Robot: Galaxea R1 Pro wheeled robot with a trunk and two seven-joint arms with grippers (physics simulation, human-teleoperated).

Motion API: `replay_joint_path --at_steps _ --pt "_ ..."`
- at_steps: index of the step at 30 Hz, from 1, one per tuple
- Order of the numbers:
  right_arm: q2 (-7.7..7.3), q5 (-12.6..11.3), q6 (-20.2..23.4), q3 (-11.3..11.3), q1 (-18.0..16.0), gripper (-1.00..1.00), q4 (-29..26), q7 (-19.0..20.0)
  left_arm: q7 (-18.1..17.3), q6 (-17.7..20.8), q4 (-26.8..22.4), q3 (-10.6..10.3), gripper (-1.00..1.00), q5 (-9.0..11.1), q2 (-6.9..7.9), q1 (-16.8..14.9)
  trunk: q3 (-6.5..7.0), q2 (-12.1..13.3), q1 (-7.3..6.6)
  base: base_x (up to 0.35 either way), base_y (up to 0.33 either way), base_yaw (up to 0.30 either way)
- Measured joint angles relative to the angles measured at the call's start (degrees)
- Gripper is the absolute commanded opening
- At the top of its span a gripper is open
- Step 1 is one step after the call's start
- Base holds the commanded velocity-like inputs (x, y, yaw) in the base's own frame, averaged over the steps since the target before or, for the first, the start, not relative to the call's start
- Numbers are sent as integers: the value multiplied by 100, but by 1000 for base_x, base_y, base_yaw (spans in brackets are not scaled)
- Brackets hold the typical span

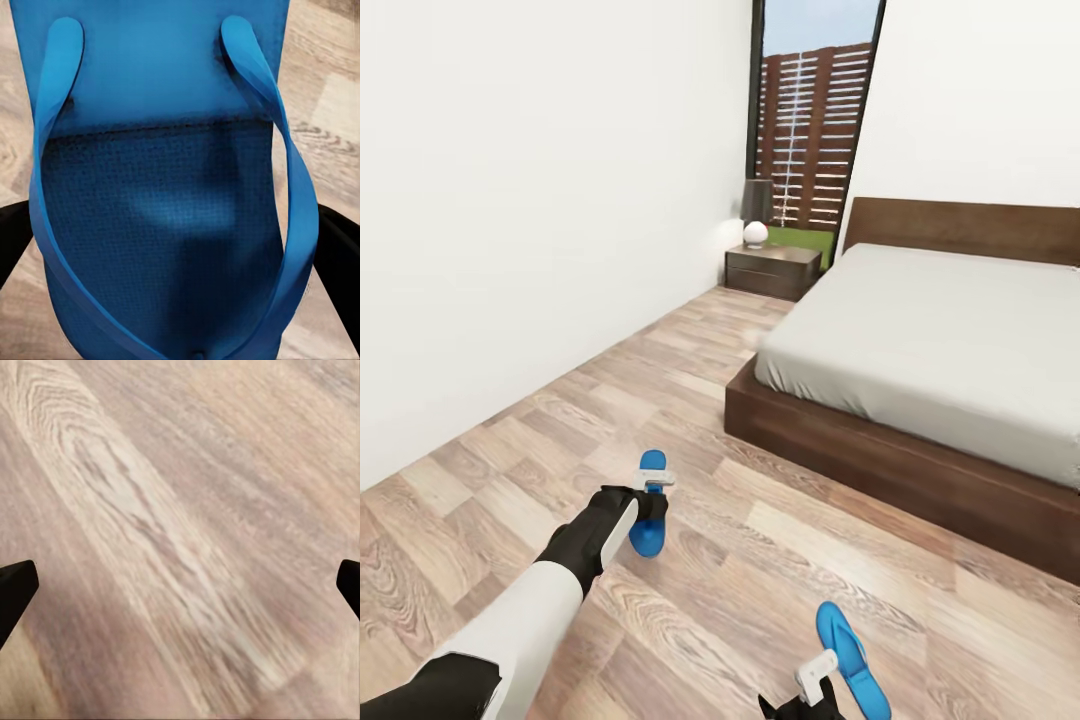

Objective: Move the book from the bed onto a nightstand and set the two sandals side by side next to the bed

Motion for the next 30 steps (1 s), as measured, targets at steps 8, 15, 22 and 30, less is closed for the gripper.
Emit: replay_joint_path --at_steps 8,15,22,30 --pt "0 0 0 -3 0 100 0 7 0 0 0 0 -100 0 0 4 0 0 0 198 270 -273" --pt "-1 -8 9 -8 0 100 0 17 0 0 0 0 -100 0 0 5 0 0 1 132 285 -273" --pt "-14 -9 -96 31 13 100 -104 107 26 -101 -165 61 -100 50 63 6 22 1 -1 20 30 -39" --pt "-17 0 -4 21 42 100 -151 5 43 -37 -428 73 -100 50 4 6 199 12 -22 0 0 0"
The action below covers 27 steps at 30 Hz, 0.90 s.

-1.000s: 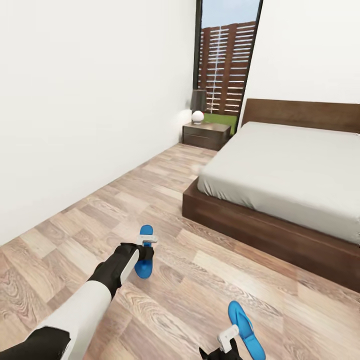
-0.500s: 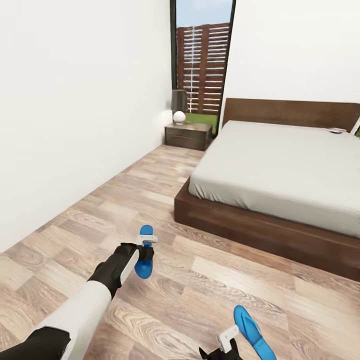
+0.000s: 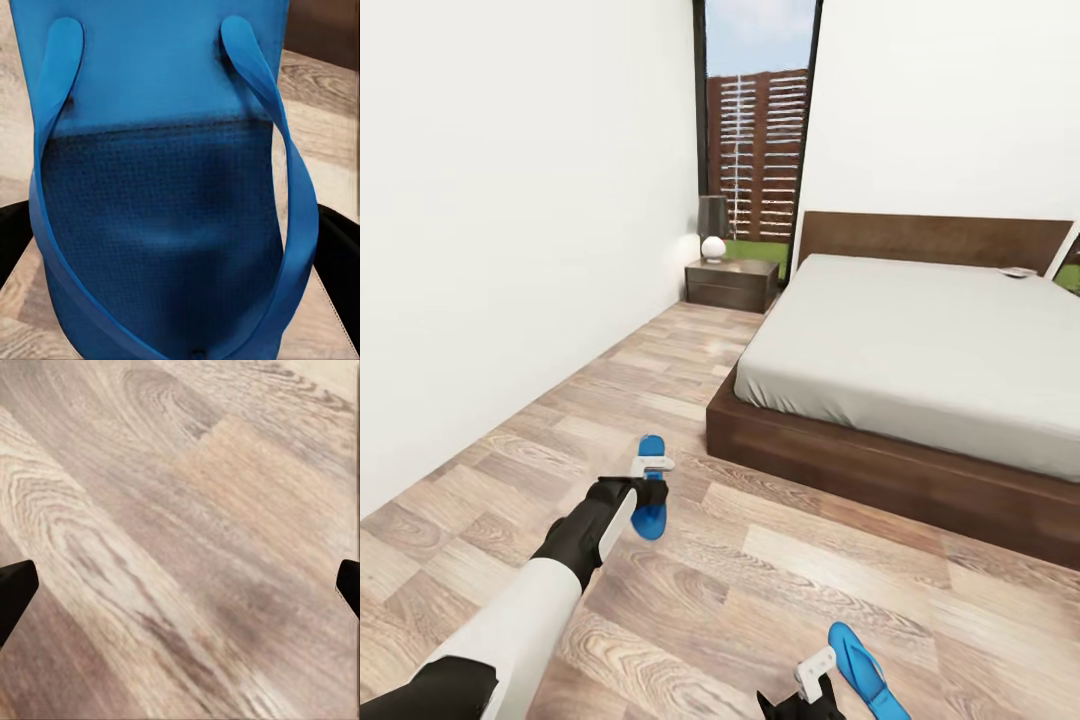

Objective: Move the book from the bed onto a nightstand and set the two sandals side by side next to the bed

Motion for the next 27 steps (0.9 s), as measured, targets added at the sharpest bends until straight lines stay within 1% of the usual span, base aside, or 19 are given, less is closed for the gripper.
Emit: replay_joint_path --at_steps 5,10,11,13,16,21,24,27 --pt "0 9 14 3 1 100 -41 -37 -12 1 -165 -1 -100 -1 1 0 111 7 -13 0 0 0" --pt "0 11 48 -12 -3 100 -203 -44 -28 38 -329 -6 -100 -1 4 0 223 13 -26 0 0 0" --pt "-41 -5 149 -59 -27 100 -638 -53 -28 24 -351 -24 -100 9 -14 0 246 15 -29 0 0 0" --pt "-45 -2 221 -68 -50 100 -828 -97 -29 21 -339 -22 -100 50 -22 23 245 16 -28 0 0 0" --pt "-47 -5 247 -71 -96 100 -885 -224 -27 16 -345 -17 -100 131 -21 45 245 15 -28 0 0 0" --pt "-47 -8 245 -109 -138 100 -935 -431 -22 11 -307 -17 -100 167 -24 66 245 15 -28 7 0 0" --pt "-17 4 215 -91 -159 100 -969 -667 -31 15 -330 -16 -100 171 -26 75 245 15 -30 170 6 0" --pt "-6 9 164 -77 -165 100 -1005 -756 -31 -4 -257 -12 -100 233 -27 86 245 15 -30 249 117 0"
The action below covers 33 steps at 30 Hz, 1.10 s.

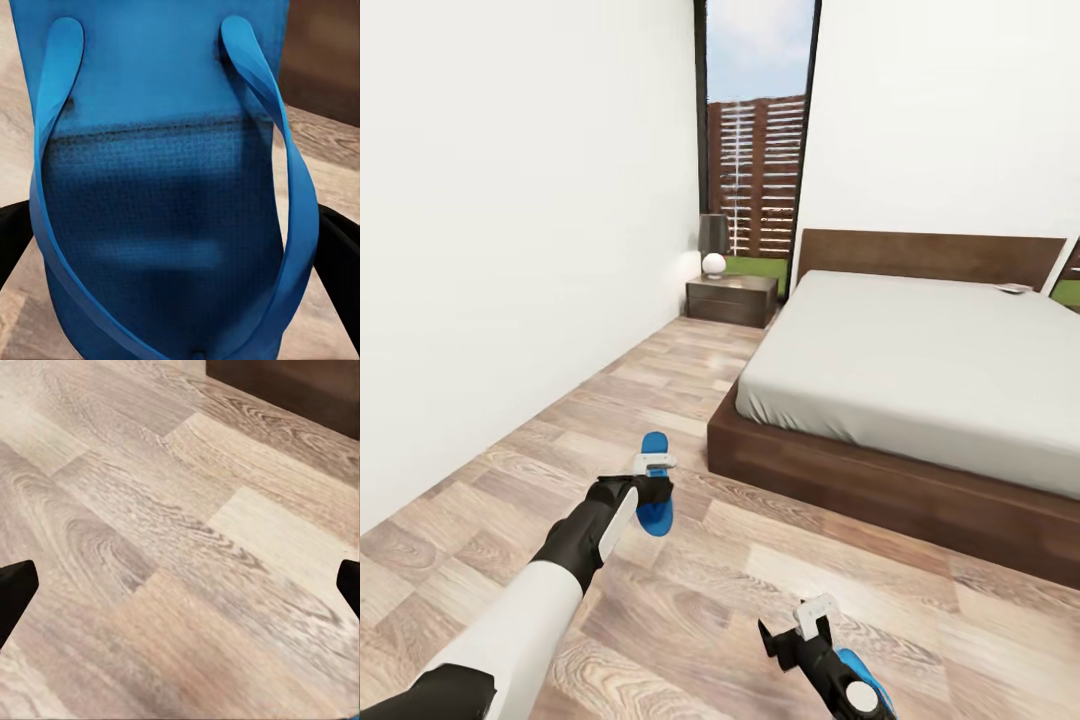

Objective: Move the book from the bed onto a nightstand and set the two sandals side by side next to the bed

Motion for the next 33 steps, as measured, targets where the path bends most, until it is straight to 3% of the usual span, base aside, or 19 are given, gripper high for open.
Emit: replay_joint_path --at_steps 6,18,26,33 --pt "2 15 -35 30 -2 100 -158 -205 -8 -315 132 -24 -100 312 -8 46 0 0 2 75 272 -104" --pt "-22 -8 -44 -51 0 100 -141 -238 -12 -380 168 -50 -100 331 -1 54 0 0 3 -68 133 -292" --pt "-20 -8 -44 -51 0 100 -134 -238 -5 -382 176 -51 -100 324 2 66 4 0 -1 222 14 -293" --pt "-32 -2 -46 -53 -1 100 -132 -236 -6 -380 176 -50 -100 324 2 88 18 0 2 107 240 -292"
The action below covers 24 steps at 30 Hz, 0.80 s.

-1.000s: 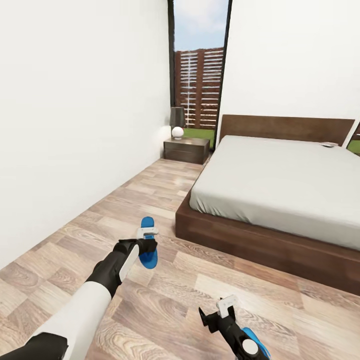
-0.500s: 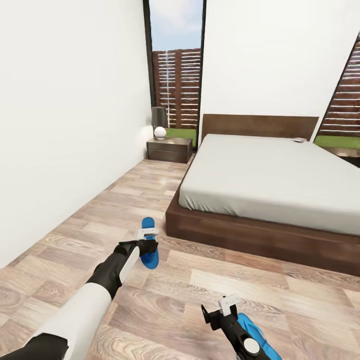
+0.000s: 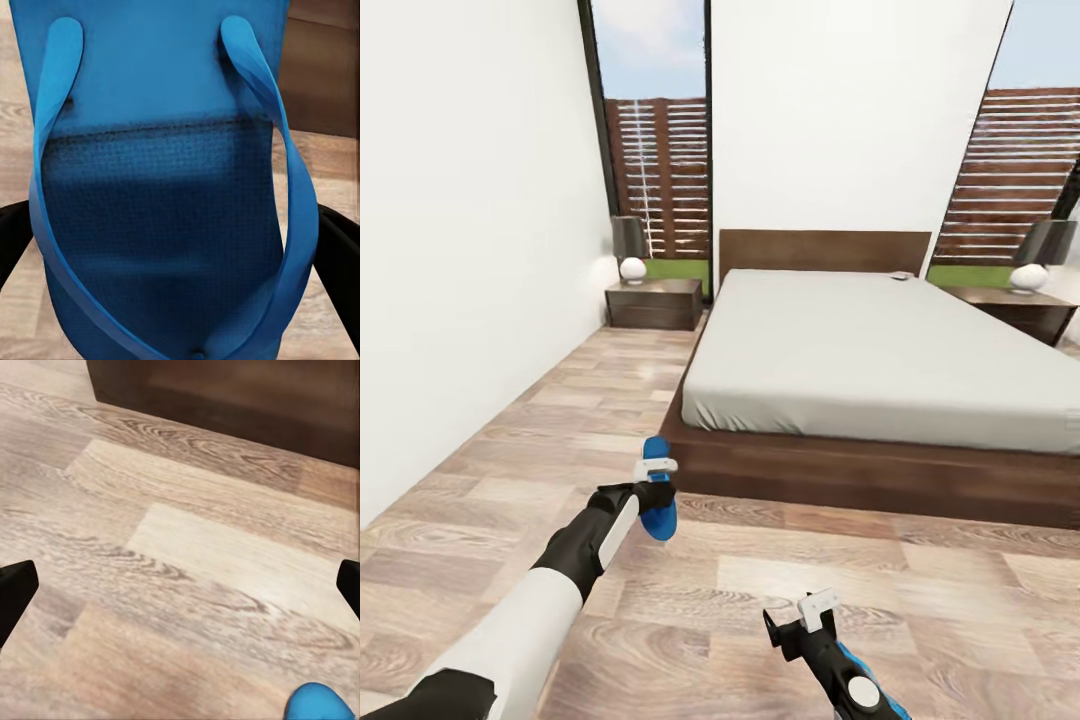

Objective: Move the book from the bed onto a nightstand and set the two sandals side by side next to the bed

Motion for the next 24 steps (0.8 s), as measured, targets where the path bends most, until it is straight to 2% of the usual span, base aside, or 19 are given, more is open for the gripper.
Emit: replay_joint_path --at_steps 7,8,9,10,11,12,13,15,18,21,24 --pt "-4 -5 0 -2 0 100 0 1 -16 6 -7 -17 -100 -7 1 9 15 0 -2 130 228 -292" --pt "-4 -5 0 -2 0 100 0 -1 -18 10 -7 -62 -100 -9 2 9 18 0 -2 236 209 -292" --pt "-5 -6 2 -4 0 100 -2 -1 -19 11 -16 -203 -100 0 1 10 20 0 -2 252 221 -292" --pt "-10 -8 7 -12 0 100 -27 -8 -13 9 -56 -944 -100 -79 7 8 23 0 -3 235 246 -292" --pt "-11 -14 8 -14 0 100 -29 -11 -58 -3 -72 -1599 -100 74 -22 13 24 0 -2 226 254 -292" --pt "-11 -15 8 -14 0 100 -30 -12 -83 2 -75 -1708 -100 -6 1 11 27 0 -2 212 267 -292" --pt "-12 -18 8 -15 0 100 -29 -13 -155 -1 -80 -1860 -100 27 1 11 29 0 -2 196 280 -291" --pt "-12 -32 8 -19 0 100 -25 -16 -603 -12 -89 -2132 -100 56 33 11 34 0 -2 182 290 -291" --pt "-12 -53 9 -21 0 100 -12 -22 -857 -33 -88 -2176 -100 14 62 11 41 0 -2 179 292 -291" --pt "-12 -64 9 -25 0 100 -9 -24 -911 -38 -87 -2184 -100 -2 73 10 49 0 -2 167 294 -291" --pt "-4 -67 12 -234 0 100 -10 -23 -1045 -38 -83 -2195 -100 -3 98 11 57 0 0 71 311 -290"
